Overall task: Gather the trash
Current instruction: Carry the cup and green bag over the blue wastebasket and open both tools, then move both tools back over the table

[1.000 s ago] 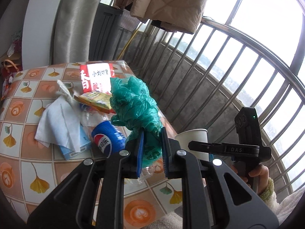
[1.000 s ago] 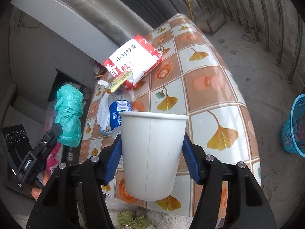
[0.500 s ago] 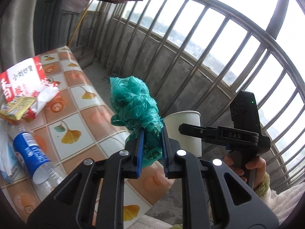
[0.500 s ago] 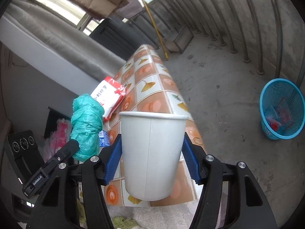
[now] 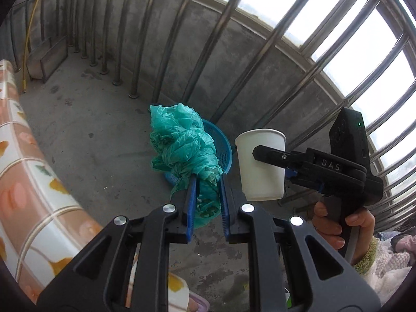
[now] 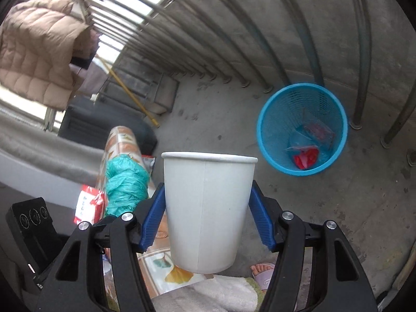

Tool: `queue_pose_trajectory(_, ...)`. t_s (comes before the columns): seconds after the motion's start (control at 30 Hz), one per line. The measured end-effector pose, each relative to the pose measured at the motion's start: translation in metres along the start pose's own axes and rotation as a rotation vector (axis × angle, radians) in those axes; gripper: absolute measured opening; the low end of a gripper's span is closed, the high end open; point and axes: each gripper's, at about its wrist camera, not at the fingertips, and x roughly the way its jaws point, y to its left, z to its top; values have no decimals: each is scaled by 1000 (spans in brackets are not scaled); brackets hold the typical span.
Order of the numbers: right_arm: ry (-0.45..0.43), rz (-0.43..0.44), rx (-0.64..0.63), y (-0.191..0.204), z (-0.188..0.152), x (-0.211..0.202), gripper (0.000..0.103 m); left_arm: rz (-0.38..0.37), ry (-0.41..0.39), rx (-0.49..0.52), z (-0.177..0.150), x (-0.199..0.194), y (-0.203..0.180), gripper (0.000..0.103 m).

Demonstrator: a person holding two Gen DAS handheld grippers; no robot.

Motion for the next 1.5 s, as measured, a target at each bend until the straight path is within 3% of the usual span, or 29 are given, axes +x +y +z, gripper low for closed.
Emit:
queue_pose_trajectory(0.2,-23,-54,85,-49,47,28,62,15,73,50,38,79,-14,15)
queue_pose_trajectory(0.3,-35,-72,114,-68,75,51,68,21,91,65,54,114,-13,18)
queue_pose_trajectory(0.33,-28,-87,123,-76,83,62,75,26,103,61,58,127,-12,28)
queue_pose_trajectory(0.4,-26,-157,154,-91,93,79,76,62,116,48,63,144,-8,42)
queue_pose_trajectory(0.53,0,-240,192,-112,96,103,76,88,98,18,66,146,-3,46)
queue_pose_trajectory(0.73,-23,-232,154,-109,82,98,76,105,28,42,66,115,-2,57)
queue_pose_trajectory(0.93,-68,-206,68,-81,66,67,76,120,-47,44,65,60,-6,66)
queue_pose_trajectory(1.2,-69,-147,-156,6,39,31,76,193,-165,44,30,-48,0,77)
queue_pose_trajectory(1.5,-1,18,-388,124,-6,11,76,312,-365,-86,-52,-197,56,82)
